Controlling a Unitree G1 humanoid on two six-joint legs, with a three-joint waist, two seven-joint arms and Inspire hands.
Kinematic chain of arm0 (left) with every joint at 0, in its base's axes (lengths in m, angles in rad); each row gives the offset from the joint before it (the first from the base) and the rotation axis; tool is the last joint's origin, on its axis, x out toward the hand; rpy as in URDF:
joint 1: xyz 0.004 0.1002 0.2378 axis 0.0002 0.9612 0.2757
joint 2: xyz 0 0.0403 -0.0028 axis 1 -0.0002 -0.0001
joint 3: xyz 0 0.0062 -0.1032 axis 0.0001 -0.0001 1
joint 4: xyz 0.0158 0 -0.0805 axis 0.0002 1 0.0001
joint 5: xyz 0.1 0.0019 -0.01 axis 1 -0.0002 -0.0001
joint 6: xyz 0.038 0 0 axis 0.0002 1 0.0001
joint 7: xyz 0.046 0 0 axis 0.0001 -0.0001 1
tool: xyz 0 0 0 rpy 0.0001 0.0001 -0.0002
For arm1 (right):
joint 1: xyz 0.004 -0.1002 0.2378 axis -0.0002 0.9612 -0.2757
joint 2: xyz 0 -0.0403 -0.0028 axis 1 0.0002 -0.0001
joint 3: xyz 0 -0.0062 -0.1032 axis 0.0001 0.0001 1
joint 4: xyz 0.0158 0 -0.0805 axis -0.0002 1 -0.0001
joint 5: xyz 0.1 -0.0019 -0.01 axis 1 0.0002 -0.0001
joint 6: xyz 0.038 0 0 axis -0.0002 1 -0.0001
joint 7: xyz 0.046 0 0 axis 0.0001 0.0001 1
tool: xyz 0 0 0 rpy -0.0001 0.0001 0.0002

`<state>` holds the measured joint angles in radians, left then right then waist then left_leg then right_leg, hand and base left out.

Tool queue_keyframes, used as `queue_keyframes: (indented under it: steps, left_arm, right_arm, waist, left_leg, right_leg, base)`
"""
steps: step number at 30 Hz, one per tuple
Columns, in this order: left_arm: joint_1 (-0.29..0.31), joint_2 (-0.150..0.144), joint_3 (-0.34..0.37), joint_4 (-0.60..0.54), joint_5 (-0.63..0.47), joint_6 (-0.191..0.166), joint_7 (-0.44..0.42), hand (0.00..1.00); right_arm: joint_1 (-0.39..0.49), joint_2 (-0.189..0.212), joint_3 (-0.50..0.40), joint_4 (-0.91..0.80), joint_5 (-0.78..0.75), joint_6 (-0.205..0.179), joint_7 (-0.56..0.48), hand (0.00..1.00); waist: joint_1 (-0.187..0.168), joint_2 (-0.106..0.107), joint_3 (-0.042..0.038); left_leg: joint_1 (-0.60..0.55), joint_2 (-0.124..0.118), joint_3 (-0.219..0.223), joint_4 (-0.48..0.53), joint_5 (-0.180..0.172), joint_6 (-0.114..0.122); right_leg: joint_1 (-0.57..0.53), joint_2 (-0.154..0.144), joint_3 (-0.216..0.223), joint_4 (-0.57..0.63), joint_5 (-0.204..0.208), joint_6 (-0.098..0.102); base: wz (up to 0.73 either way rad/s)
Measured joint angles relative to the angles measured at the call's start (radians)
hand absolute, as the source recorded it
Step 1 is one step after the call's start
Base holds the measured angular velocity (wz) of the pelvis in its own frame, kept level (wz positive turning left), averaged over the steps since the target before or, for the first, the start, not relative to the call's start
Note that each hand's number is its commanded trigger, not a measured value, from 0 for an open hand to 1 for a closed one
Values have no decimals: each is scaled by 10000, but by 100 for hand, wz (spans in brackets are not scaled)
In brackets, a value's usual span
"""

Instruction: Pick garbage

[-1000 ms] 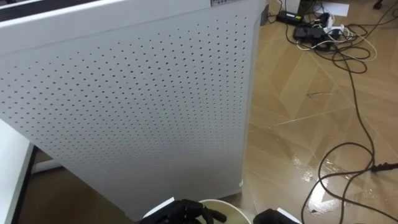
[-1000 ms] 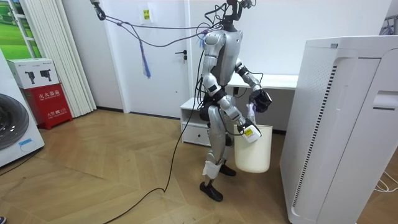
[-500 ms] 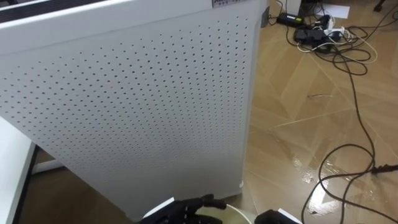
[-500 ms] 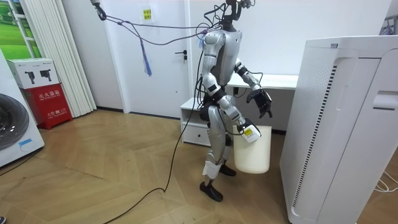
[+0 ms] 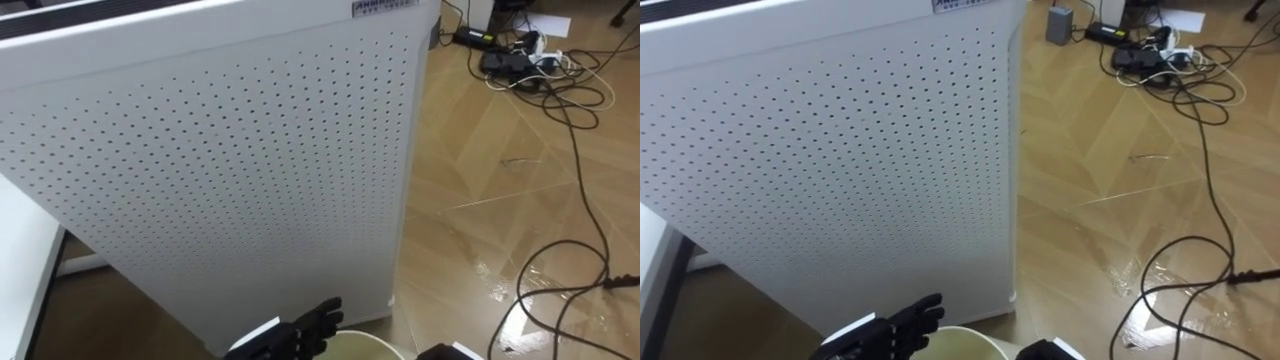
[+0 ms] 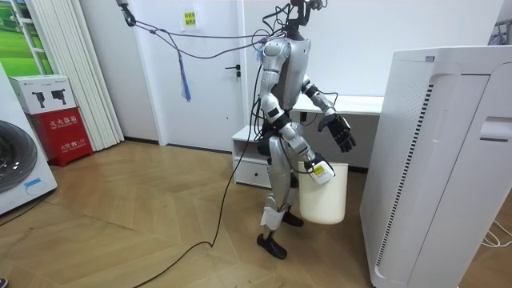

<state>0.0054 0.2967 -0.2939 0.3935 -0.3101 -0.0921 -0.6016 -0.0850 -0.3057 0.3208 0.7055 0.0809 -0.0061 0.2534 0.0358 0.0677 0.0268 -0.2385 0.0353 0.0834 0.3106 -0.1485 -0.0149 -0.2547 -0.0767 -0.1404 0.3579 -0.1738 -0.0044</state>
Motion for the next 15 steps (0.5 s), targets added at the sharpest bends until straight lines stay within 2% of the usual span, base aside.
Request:
queue_keyframes:
  steps: [3, 5, 6, 7, 9, 10, 12, 13, 15]
  left_arm:
    - [412, 5, 441, 8, 298, 4, 32, 0]
    - [738, 17, 658, 288, 333, 6, 108, 0]
    - [1063, 26, 796, 504, 405, 17, 241, 0]
    - [1234, 22, 868, 636, 416, 21, 308, 0]
    - [1987, 62, 1211, 798, 808, 110, 674, 0]
    - [2135, 69, 1306, 882, 909, 112, 761, 0]
    - [2394, 89, 1432, 1903, 1094, 174, 1168, 0]
    - [2476, 88, 1488, 2120, 1096, 190, 1301, 0]
    - [2715, 61, 1874, 2973, 1088, 185, 1925, 0]
  right_arm:
    - [380, -60, -358, 2, -57, 0, 93, 100]
    - [616, -241, -413, 48, 89, -5, 122, 100]
    - [787, -221, -624, 326, 194, -41, 123, 100]
    - [903, -219, -737, 466, 347, -42, 110, 100]
    - [1536, -255, -1257, 674, 495, -44, 32, 100]
    - [1619, -255, -1352, 769, 561, -49, -21, 100]
    - [1770, -237, -1603, 1496, 938, -50, -371, 100]
    - [1884, -232, -1705, 1563, 1040, -50, -452, 100]
    - [2274, -192, -2104, 1884, 1399, -98, -757, 100]
  waist:
    - [-3, 14, -30]
    - [-7, 16, -42]
    - [-48, -20, -108]
    - [-60, -31, -130]
    - [-146, -159, -199]
    - [-157, -203, -202]
    - [-134, -393, -229]
    - [-115, -384, -262]
    - [-76, -533, -259]
  left_leg:
    - [330, -6, 15, -141, -1, -1]
    - [648, -13, 47, -321, 0, -2]
    - [874, -15, 47, -459, 2, -6]
    - [990, -15, 46, -519, 2, -6]
    - [1308, -42, 44, -665, 0, -7]
    - [1380, -50, 43, -720, 0, -7]
    - [1733, -48, 99, -923, 1, -8]
    - [1821, -45, 114, -975, 0, -8]
    - [2191, -41, 158, -1175, -3, -12]
  right_leg:
    - [326, 12, 6, -146, -28, 4]
    - [607, 22, 7, -279, -27, 11]
    - [830, 38, 1, -412, -28, 26]
    - [970, 45, -16, -492, -33, 33]
    - [1376, 45, -122, -696, -78, 80]
    - [1432, 45, -125, -697, -100, 90]
    - [1740, 73, -113, -908, -108, 104]
    - [1834, 80, -112, -968, -107, 105]
    - [2194, 110, -88, -1173, -109, 121]
  base:
    - [0]
    - [-4]
    - [0]
    - [6]
    - [19]
    - [16]
    - [2]
    - [-4]
    - [-2]
